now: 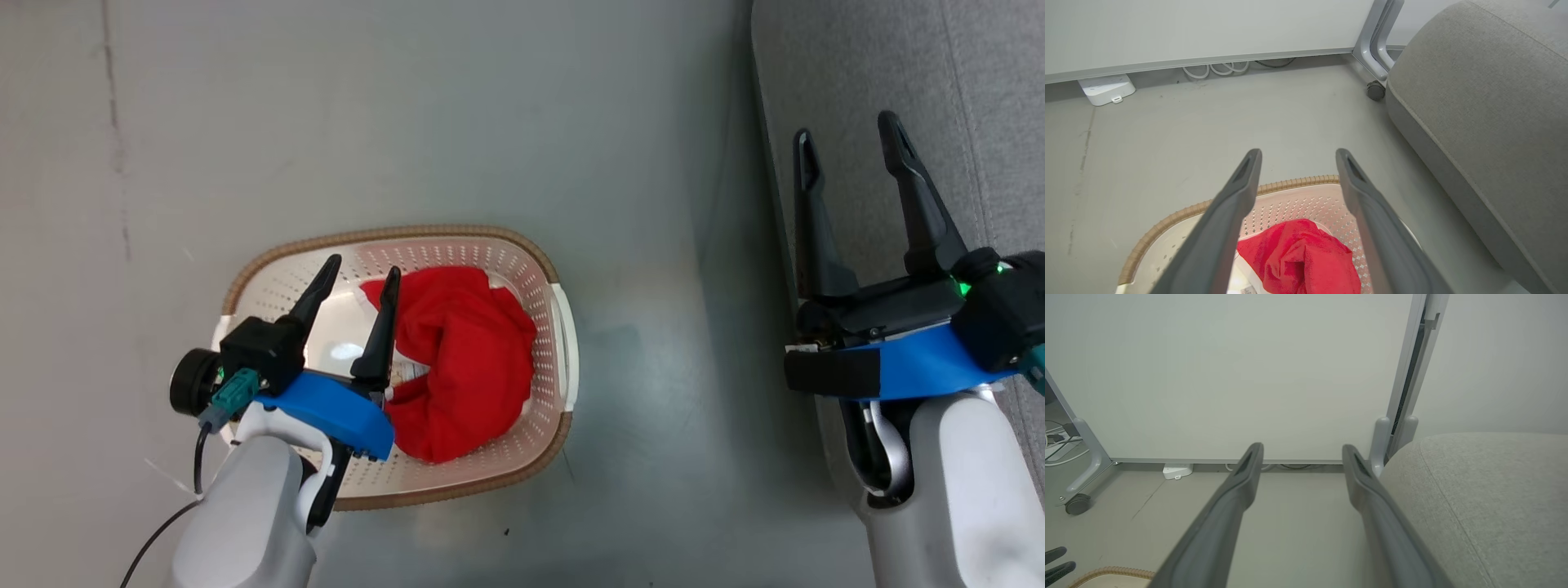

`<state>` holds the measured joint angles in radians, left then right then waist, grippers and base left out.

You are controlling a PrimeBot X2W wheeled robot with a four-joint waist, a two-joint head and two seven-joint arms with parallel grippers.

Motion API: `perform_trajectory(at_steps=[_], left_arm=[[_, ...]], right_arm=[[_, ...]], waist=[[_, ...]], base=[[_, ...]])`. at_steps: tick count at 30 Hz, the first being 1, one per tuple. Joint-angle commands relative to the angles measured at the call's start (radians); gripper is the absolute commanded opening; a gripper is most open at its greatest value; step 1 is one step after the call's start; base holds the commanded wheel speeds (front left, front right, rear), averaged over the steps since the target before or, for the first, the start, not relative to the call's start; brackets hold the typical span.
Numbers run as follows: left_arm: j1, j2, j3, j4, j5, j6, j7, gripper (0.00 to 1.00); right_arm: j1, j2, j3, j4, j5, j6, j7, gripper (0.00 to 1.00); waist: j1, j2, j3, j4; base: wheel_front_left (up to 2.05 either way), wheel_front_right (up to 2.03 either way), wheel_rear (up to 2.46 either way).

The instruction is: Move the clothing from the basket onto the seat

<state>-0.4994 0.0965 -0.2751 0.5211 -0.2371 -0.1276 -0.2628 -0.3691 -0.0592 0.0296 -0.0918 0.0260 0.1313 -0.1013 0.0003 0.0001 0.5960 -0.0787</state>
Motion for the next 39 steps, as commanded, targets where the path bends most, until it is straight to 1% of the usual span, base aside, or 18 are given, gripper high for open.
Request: perform_trajectory(at_steps=[1,11,18,25,29,38,39], left_arm=[[-0.033,0.012,-0.009,0.021,-0.008,-0.004,-0.003,1.0],[-0.122,0.022,-0.05,0.22,-0.057,-0.004,-0.003,1.0],[-0.163,0.045,-0.098,0.324,-0.085,-0.004,-0.003,1.0],[-0.218,0.074,-0.111,0.386,-0.094,-0.004,-0.003,1.0],[-0.25,0.082,-0.109,0.423,-0.098,-0.004,-0.003,1.0],[-0.305,0.061,-0.116,0.513,-0.12,-0.005,-0.003,1.0],[-0.309,0.061,-0.12,0.52,-0.124,-0.005,-0.003,0.38]], right_arm=[[-0.027,0.007,0.008,-0.004,0.003,-0.001,-0.01,1.0],[-0.084,0.011,0.036,0.015,0.045,-0.001,-0.059,1.0],[-0.091,0.01,0.063,0.036,0.08,-0.001,-0.087,1.0],[-0.092,0.01,0.094,0.049,0.102,-0.001,-0.113,1.0],[-0.088,0.01,0.104,0.053,0.112,-0.001,-0.123,1.0],[-0.068,0.01,0.115,0.061,0.118,-0.001,-0.137,1.0],[-0.068,0.01,0.116,0.062,0.12,-0.001,-0.138,1.0]], waist=[[-0.0003,-0.0001,0.115,-0.059],[-0.0003,-0.0001,0.251,-0.122],[-0.0003,-0.0001,0.309,-0.158],[-0.0003,-0.0001,0.357,-0.195],[-0.0003,-0.0001,0.377,-0.212],[-0.0003,-0.0001,0.383,-0.219],[-0.0003,-0.0001,0.383,-0.22]], base=[[0.0,0.0,0.0],[0.0,0.0,0.0],[0.0,0.0,0.0],[0.0,0.0,0.0],[0.0,0.0,0.0],[0.0,0.0,0.0],[0.0,0.0,0.0]])
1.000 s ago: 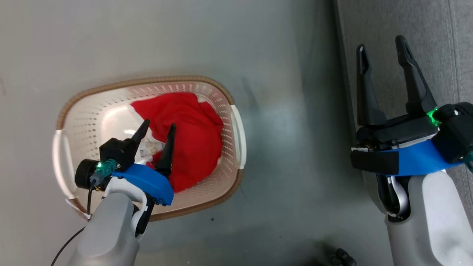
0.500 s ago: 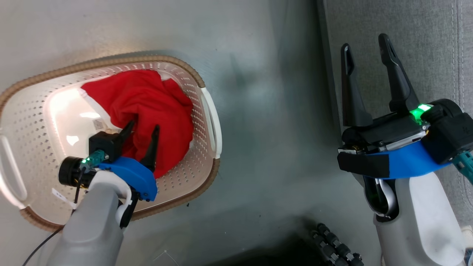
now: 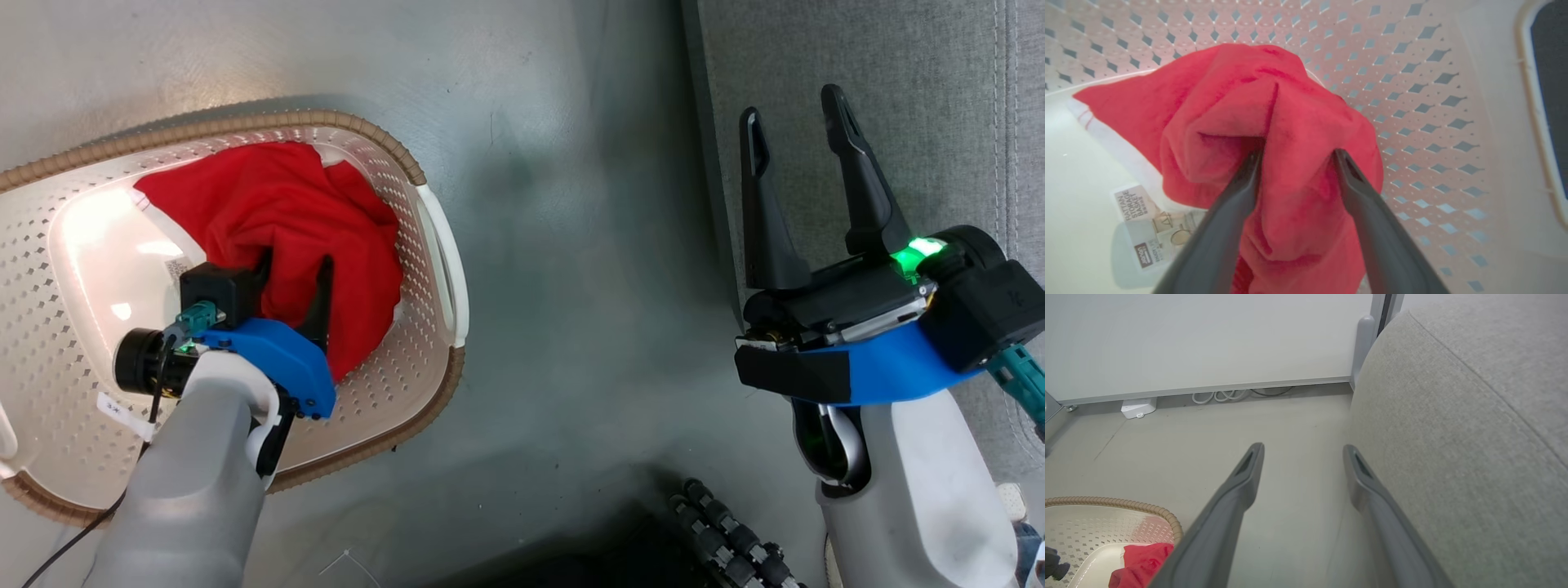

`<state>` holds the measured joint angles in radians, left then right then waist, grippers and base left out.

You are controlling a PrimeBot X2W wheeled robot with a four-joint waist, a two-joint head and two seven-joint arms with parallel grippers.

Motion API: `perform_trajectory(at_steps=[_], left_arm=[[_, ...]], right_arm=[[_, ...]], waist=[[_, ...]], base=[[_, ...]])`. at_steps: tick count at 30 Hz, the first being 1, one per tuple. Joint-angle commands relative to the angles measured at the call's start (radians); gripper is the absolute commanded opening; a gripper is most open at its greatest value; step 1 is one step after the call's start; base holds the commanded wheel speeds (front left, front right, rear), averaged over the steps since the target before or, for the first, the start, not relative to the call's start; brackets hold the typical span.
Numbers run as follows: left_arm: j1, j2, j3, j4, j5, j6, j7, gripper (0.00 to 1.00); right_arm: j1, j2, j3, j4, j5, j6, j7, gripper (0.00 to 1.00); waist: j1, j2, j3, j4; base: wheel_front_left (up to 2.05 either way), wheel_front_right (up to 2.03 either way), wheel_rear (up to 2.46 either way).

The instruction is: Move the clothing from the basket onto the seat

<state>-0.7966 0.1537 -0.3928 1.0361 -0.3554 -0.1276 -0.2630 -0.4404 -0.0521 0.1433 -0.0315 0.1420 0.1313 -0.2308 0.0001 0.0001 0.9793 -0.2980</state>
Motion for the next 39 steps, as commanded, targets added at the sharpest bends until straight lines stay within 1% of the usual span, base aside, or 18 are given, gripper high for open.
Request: perform_trajectory(at_steps=[1,6,13,19,24,31,36,39], left_arm=[[-0.016,0.003,-0.009,0.01,-0.009,-0.005,-0.003,0.0],[-0.025,0.006,-0.043,0.026,-0.034,-0.005,-0.003,0.0],[-0.023,0.015,-0.066,0.022,-0.057,-0.005,-0.003,0.0],[-0.019,0.015,-0.076,0.013,-0.071,-0.005,-0.003,0.0],[0.007,0.012,-0.071,0.004,-0.073,-0.005,-0.003,0.0],[0.069,0.004,-0.058,-0.024,-0.071,-0.005,-0.003,0.0],[0.131,-0.012,-0.07,-0.058,-0.062,-0.005,-0.003,0.0],[0.167,-0.024,-0.091,-0.102,-0.054,-0.005,-0.003,0.0]], right_arm=[[0.004,0.003,0.004,0.003,0.005,-0.001,-0.008,1.0],[0.001,0.003,0.01,0.011,0.01,-0.001,-0.011,1.0],[-0.006,0.003,0.015,0.017,0.01,-0.001,-0.014,1.0],[-0.016,0.003,0.023,0.027,0.005,-0.001,-0.014,1.0],[-0.012,0.003,0.031,0.043,-0.001,-0.001,-0.015,1.0],[-0.007,0.003,0.023,0.075,-0.013,-0.001,-0.006,1.0],[0.002,0.003,0.028,0.113,-0.019,-0.001,-0.005,1.0],[0.025,0.002,0.022,0.138,-0.019,-0.001,0.001,1.0]], waist=[[-0.0001,-0.0001,-0.001,-0.002],[-0.0001,-0.0001,-0.007,-0.007],[-0.0001,-0.0001,-0.015,-0.007],[-0.0001,-0.0001,-0.026,-0.005],[-0.0001,-0.0001,-0.064,0.001],[-0.0001,-0.0001,-0.175,0.017],[-0.0001,-0.0001,-0.303,0.038],[-0.0001,-0.0001,-0.389,0.06]], base=[[0.0,0.0,0.0],[0.0,0.0,0.0],[0.0,0.0,0.0],[0.0,0.0,0.0],[0.0,0.0,0.0],[0.0,0.0,0.0],[0.0,0.0,0.0],[0.0,0.0,0.0]])
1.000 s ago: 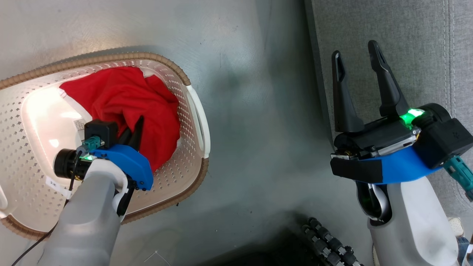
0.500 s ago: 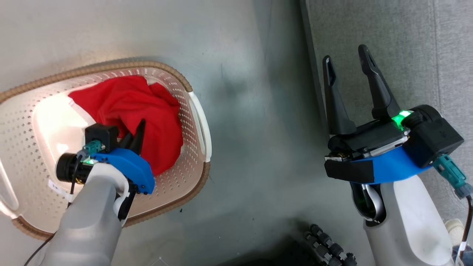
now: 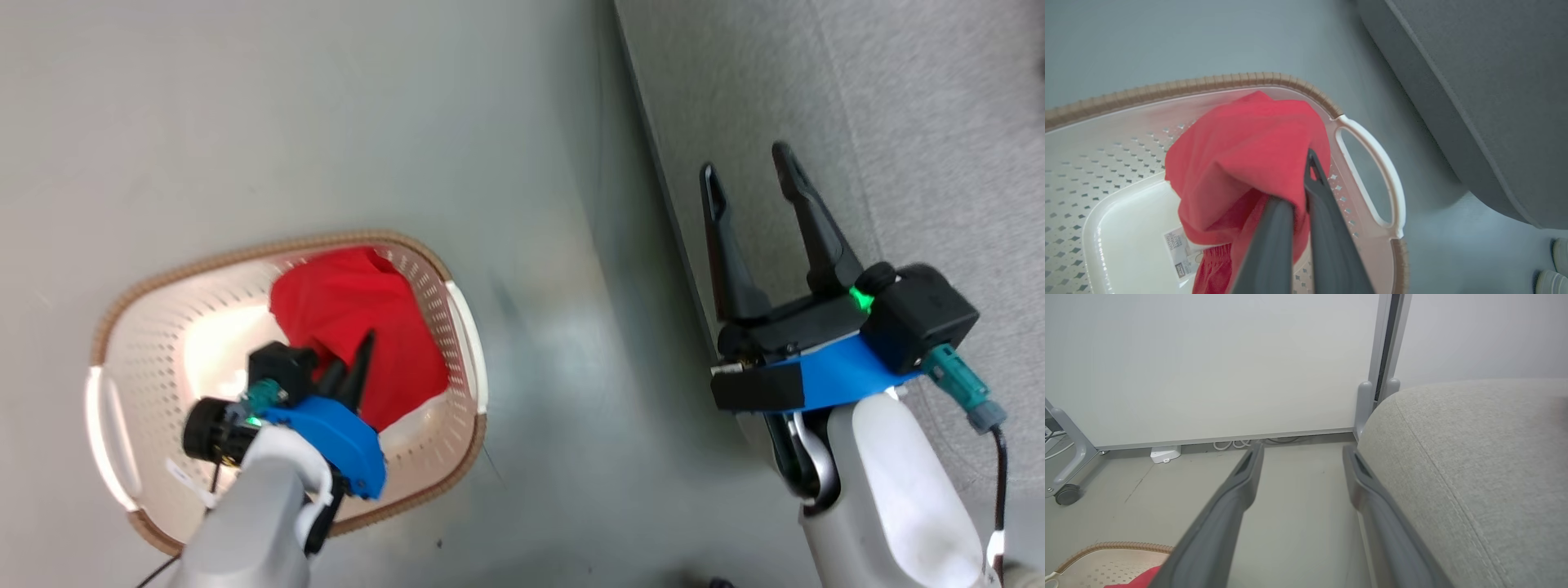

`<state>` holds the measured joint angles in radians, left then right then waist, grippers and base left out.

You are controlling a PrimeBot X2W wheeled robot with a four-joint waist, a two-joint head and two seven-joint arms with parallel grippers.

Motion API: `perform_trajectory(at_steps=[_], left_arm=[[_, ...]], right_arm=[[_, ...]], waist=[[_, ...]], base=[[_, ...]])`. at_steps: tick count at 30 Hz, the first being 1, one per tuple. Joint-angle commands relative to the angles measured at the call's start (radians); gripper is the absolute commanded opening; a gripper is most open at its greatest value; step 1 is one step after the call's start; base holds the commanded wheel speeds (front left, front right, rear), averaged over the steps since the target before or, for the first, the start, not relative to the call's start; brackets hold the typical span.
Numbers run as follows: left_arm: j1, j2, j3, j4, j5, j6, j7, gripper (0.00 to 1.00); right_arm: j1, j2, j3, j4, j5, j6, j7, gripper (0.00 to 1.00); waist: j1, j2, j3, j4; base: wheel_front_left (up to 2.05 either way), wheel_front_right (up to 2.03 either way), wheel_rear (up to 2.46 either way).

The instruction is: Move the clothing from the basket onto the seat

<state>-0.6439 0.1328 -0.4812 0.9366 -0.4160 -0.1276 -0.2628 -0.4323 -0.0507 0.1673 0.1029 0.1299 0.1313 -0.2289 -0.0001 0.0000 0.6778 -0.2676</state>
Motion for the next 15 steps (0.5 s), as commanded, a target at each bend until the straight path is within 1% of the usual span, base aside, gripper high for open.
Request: perform_trajectory(at_steps=[1,7,11,15], left_arm=[[0.032,-0.006,-0.011,-0.014,0.006,-0.005,-0.003,0.0],[0.11,-0.013,-0.069,-0.067,-0.001,-0.005,-0.003,0.0],[0.138,-0.007,-0.12,-0.098,-0.009,-0.005,-0.003,0.0],[0.138,0.002,-0.164,-0.138,-0.025,-0.005,-0.003,0.0]], right_arm=[[0.026,0.001,-0.006,0.013,-0.007,-0.001,0.002,1.0],[0.084,0.001,-0.001,0.068,-0.003,-0.001,0.018,1.0],[0.119,0.001,-0.004,0.092,0.009,-0.001,0.031,1.0],[0.152,0.0,-0.001,0.107,0.021,-0.001,0.04,1.0]], waist=[[0.0001,0.0,-0.12,0.038],[0.0001,0.0,-0.303,0.085],[0.0001,0.0,-0.398,0.115],[0.0001,0.0,-0.468,0.143]], base=[[0.0,0.0,0.0],[0.0,0.0,0.0],[0.0,0.0,0.0],[0.0,0.0,0.0]])
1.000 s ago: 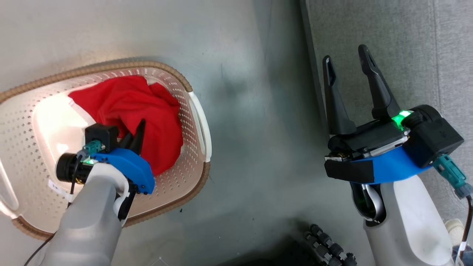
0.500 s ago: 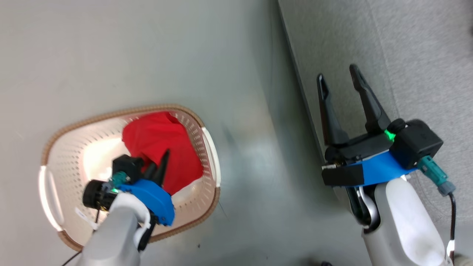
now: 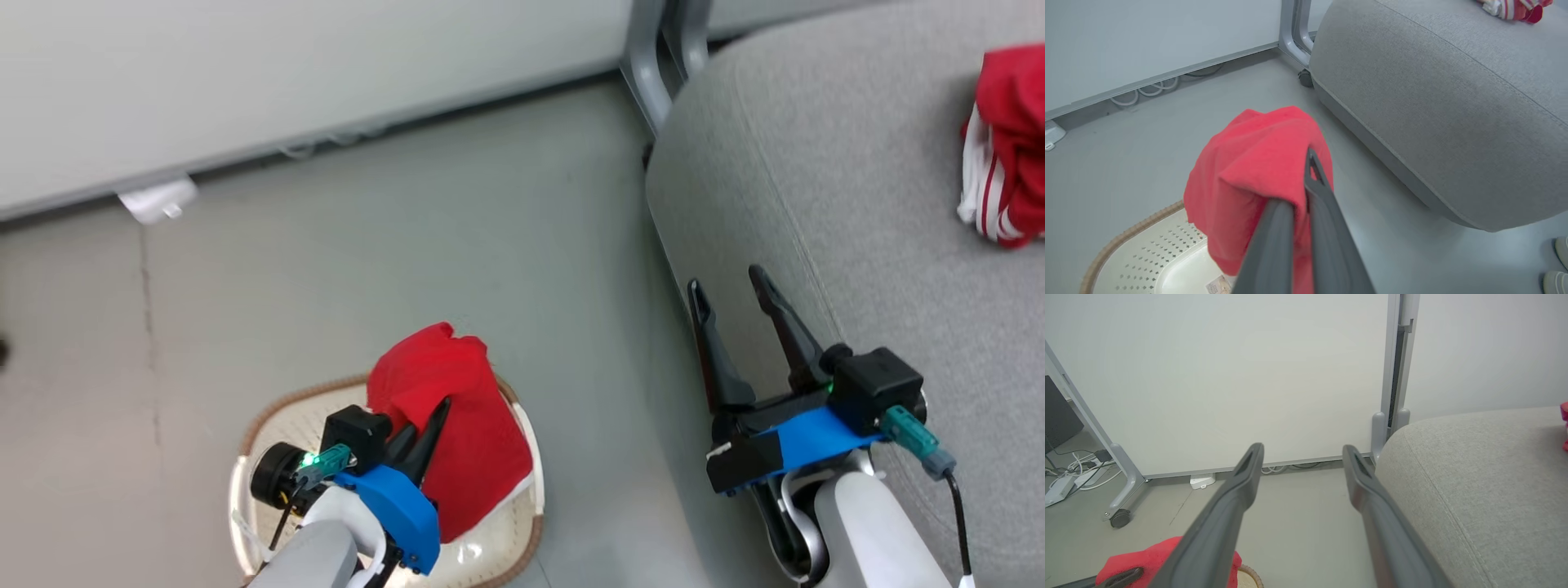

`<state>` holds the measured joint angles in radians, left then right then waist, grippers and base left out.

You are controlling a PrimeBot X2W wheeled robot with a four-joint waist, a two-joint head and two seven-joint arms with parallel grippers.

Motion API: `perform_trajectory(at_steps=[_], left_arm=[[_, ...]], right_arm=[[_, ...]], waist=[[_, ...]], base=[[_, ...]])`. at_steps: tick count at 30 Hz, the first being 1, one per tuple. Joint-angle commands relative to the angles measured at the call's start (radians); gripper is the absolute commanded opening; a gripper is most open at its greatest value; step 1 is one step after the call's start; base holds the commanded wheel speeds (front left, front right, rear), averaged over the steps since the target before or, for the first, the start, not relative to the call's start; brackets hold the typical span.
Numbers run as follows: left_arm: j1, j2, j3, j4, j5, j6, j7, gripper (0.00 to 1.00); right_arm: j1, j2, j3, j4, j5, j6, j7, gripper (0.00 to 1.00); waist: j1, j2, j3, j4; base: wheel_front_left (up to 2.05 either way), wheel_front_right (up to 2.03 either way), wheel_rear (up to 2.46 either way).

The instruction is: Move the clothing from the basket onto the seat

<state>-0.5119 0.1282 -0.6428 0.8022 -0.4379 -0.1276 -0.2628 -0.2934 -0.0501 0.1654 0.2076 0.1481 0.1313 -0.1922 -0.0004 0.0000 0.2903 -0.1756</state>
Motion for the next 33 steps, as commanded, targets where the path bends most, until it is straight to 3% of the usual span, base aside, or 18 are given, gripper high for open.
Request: perform_trajectory(at_steps=[1,9,20,33], left_arm=[[0.002,0.008,-0.014,-0.012,-0.009,-0.005,-0.003,0.0],[-0.081,-0.003,-0.132,-0.074,-0.083,-0.005,-0.003,0.0],[-0.245,-0.029,-0.287,-0.083,-0.206,-0.005,-0.003,0.0],[-0.283,-0.034,-0.332,-0.077,-0.272,-0.005,-0.003,0.0]], right_arm=[[0.021,0.0,0.002,0.006,0.004,-0.001,0.005,1.0],[0.087,0.0,0.005,0.026,0.013,-0.001,0.026,1.0],[0.119,0.0,0.029,0.031,0.027,-0.001,0.048,1.0],[0.132,0.0,0.041,0.022,0.016,-0.001,0.065,1.0]], waist=[[0.0004,0.0,-0.097,0.058],[0.0004,0.0,-0.218,0.115],[0.0004,0.0,-0.297,0.155],[0.0004,0.0,-0.301,0.153]], base=[[0.0,0.0,0.0],[0.0,0.0,0.0],[0.0,0.0,0.0],[0.0,0.0,0.0]])
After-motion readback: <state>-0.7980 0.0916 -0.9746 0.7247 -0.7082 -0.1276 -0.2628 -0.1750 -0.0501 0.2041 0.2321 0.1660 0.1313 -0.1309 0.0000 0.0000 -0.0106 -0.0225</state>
